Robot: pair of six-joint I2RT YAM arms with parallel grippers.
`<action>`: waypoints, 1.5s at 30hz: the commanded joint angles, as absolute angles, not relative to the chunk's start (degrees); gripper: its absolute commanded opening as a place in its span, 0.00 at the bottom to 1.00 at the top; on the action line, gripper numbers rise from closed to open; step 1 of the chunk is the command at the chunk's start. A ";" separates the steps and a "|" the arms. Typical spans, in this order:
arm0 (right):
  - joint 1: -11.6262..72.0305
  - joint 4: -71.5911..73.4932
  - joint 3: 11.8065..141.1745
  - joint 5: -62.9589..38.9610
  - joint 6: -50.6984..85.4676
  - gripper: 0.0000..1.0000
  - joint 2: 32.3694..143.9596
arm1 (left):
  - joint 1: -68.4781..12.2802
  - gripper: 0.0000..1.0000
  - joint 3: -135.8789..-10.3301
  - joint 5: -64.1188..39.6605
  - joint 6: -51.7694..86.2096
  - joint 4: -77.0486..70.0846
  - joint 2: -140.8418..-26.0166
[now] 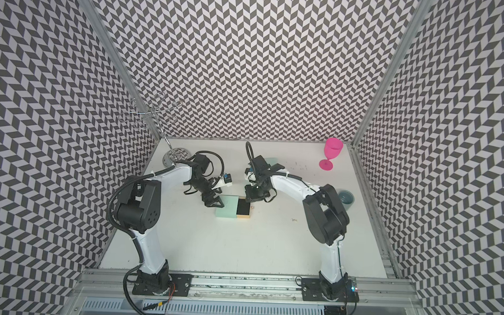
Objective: Place the earrings into the drawer-style jewelry box
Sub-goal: Open the drawer in the jewelry box.
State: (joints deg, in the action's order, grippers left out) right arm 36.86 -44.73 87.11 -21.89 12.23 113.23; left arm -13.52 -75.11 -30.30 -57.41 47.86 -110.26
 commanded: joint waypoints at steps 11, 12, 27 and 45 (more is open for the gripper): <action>40.93 -50.54 89.49 -5.45 15.27 0.23 114.90 | -13.80 0.89 -75.95 -30.30 -59.41 48.15 -109.27; 40.96 -50.33 89.32 -5.60 15.37 0.23 114.92 | -13.84 0.89 -75.86 -30.32 -59.43 48.04 -109.27; 41.66 -48.13 86.73 -8.83 16.26 0.25 116.23 | -13.80 0.89 -75.23 -30.41 -59.42 47.68 -109.03; 42.36 -49.28 87.76 -6.83 15.00 0.23 117.95 | -13.88 0.89 -75.43 -30.37 -59.45 47.54 -109.07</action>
